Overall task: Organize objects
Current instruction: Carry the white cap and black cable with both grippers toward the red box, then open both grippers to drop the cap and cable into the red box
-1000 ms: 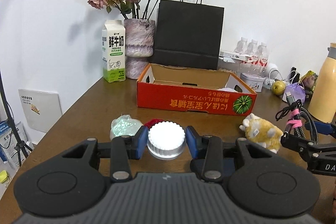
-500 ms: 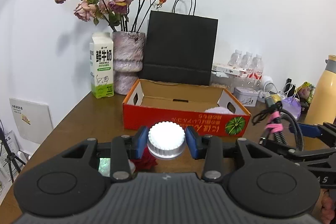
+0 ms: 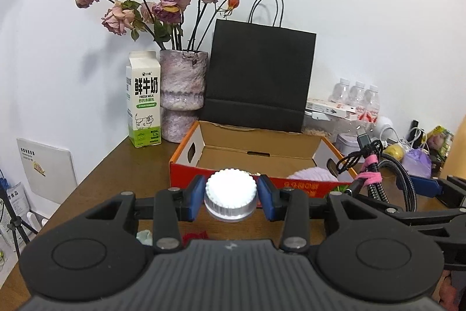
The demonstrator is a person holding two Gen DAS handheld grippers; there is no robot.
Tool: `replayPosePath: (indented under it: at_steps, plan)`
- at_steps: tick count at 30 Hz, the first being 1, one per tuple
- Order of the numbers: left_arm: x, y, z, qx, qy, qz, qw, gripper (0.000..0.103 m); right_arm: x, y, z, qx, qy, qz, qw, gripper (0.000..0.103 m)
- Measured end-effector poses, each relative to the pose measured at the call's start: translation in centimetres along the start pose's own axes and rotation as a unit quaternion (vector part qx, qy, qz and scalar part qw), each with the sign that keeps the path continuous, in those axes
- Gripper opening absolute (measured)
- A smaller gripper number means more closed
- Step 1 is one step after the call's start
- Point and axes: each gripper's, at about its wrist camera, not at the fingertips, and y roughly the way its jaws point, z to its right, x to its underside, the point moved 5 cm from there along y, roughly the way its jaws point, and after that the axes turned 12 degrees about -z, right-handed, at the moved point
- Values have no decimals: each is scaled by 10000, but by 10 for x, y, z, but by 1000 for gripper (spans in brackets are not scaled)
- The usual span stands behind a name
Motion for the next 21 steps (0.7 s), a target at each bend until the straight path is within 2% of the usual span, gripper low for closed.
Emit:
replayPosePath:
  at_steps: [7,21]
  plan:
    - [-16,29,6,-10,-61,-16,10000,41,-15,28,8,21,47,-21,10000,89]
    - [-68,79,31,102,12,267,9996,41,-55,82,30,79,55,-31,9999,89]
